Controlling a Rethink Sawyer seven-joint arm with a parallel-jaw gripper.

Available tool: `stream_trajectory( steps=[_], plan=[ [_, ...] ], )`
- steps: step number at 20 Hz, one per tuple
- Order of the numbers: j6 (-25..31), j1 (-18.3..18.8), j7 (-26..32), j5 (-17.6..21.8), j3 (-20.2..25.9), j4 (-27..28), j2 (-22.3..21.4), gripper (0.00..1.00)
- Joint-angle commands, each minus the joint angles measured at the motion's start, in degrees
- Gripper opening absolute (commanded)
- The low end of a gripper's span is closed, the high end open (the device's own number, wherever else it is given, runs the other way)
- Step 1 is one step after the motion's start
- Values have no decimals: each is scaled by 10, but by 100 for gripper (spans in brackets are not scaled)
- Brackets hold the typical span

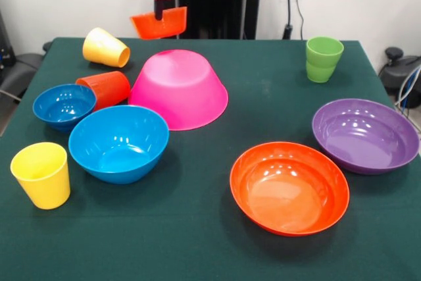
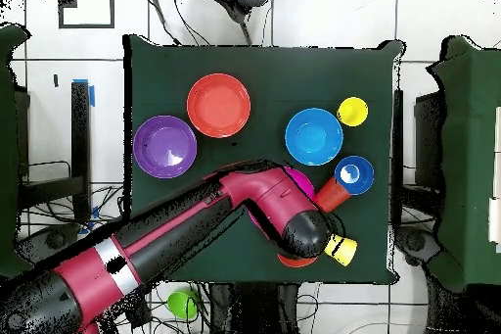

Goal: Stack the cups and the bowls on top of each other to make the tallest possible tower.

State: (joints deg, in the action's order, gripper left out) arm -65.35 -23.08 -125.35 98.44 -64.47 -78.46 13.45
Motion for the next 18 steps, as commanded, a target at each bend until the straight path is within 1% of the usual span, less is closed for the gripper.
stream_trajectory(
  steps=[1, 4, 9, 13, 14, 15, 17, 18],
  plan=[
    [-55, -20, -208, 41, 72, 86, 40, 0],
    [-68, -22, -223, 54, 71, 87, 46, 0],
    [-70, -24, -231, 56, 74, 84, 40, 0],
    [-89, -15, -263, 41, 79, 89, 15, 0],
    [-86, -14, -271, 32, 82, 92, 10, 0],
    [-74, -9, -297, 3, 88, 100, -2, 0],
    [-72, -9, -329, -5, 88, 113, 2, 0],
    [-72, -9, -335, -7, 89, 116, 1, 0]
  ],
)
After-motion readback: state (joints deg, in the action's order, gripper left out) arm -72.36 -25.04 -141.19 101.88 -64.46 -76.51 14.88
